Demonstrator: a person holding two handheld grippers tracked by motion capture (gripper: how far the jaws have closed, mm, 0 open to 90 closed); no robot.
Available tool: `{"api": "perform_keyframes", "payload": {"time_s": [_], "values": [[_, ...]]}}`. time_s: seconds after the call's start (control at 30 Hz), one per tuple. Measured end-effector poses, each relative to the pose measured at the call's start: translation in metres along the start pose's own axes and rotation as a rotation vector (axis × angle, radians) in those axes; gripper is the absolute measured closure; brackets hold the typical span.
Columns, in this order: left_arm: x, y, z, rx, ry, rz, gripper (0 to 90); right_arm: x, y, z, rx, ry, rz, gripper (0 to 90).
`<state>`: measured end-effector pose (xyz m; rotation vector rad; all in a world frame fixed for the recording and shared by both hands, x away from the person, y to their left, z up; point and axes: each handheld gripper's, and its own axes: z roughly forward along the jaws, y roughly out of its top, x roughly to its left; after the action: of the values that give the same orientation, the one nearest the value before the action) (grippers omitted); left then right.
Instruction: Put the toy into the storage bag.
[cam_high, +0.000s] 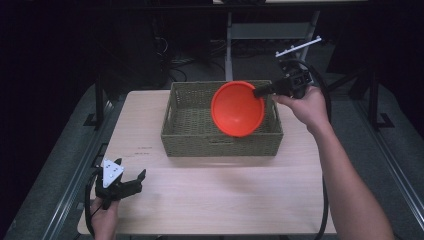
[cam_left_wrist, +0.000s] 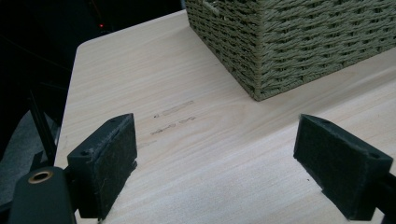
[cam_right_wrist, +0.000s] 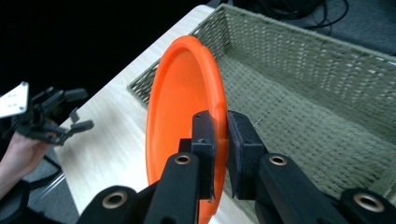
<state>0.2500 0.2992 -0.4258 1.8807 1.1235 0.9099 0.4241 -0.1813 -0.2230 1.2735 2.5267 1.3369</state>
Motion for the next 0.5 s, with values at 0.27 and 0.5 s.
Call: {"api": "perform_keyframes", "payload": {"time_s": [0.27, 0.5], "values": [[0.002, -0.001, 0.0, -0.002, 0.007, -0.026, 12.8, -0.01, 0.011, 0.002, -0.021, -0.041, 0.034, 82.0], [0.001, 0.0, 0.001, 0.001, 0.004, -0.01, 12.8, -0.016, 0.014, 0.011, -0.017, -0.064, 0.049, 82.0]]}}
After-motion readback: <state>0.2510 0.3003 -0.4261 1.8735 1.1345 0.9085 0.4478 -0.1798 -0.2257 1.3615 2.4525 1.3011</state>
